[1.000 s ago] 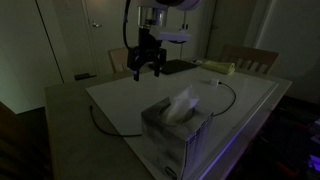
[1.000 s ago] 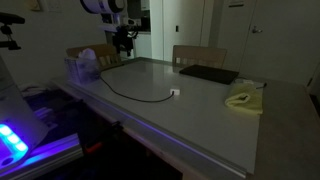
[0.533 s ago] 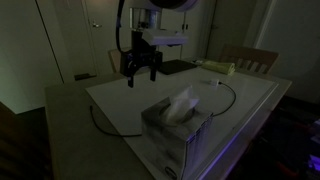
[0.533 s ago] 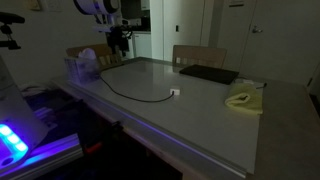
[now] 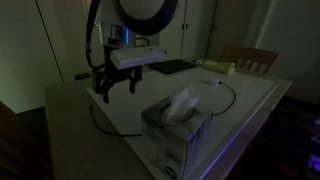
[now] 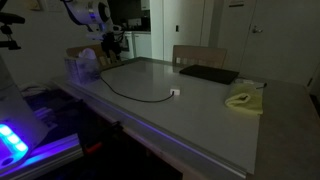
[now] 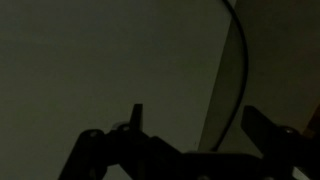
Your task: Move the ends of the charger to the middle
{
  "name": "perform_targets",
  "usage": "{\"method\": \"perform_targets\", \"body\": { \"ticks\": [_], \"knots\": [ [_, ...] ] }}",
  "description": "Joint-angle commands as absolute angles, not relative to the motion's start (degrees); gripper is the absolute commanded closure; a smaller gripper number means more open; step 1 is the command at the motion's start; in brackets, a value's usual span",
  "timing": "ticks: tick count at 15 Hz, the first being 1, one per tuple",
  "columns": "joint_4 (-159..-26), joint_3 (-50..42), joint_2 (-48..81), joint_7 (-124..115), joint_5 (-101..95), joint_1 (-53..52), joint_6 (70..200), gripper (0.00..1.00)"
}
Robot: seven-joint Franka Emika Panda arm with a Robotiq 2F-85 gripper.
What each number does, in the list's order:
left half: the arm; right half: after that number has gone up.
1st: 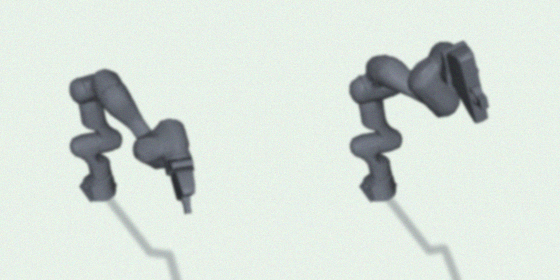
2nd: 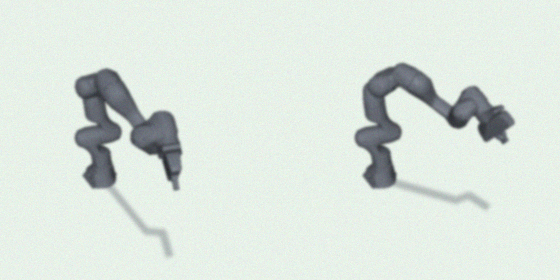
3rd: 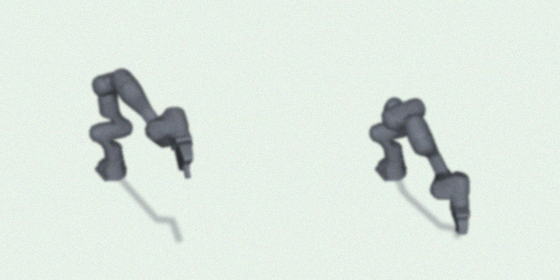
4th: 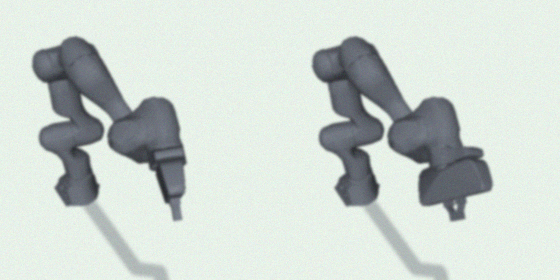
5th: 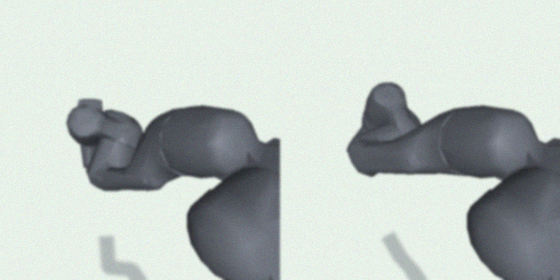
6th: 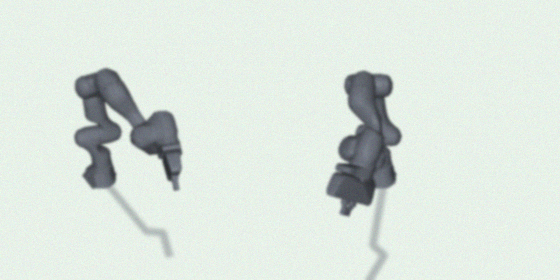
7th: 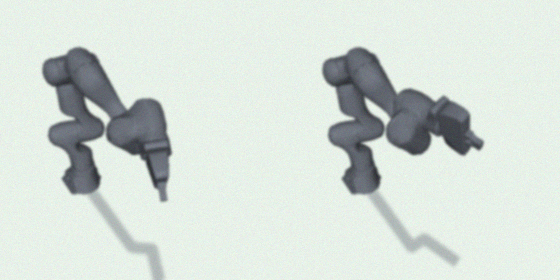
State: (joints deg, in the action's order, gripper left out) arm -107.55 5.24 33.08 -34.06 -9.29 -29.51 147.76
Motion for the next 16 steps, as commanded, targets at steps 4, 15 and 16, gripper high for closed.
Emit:
{"method": "perform_targets", "body": {
  "ticks": [4, 15, 16],
  "knots": [
    [-102.07, 3.15, 38.12, -35.81, -8.79, -31.59, 148.23, 0.00],
    [-99.13, 2.01, 40.99, -46.55, -8.33, -34.73, 148.94, 0.00],
    [-98.44, 2.04, 41.49, -47.35, -8.41, -35.04, 149.06, 0.00]
  ]
}}
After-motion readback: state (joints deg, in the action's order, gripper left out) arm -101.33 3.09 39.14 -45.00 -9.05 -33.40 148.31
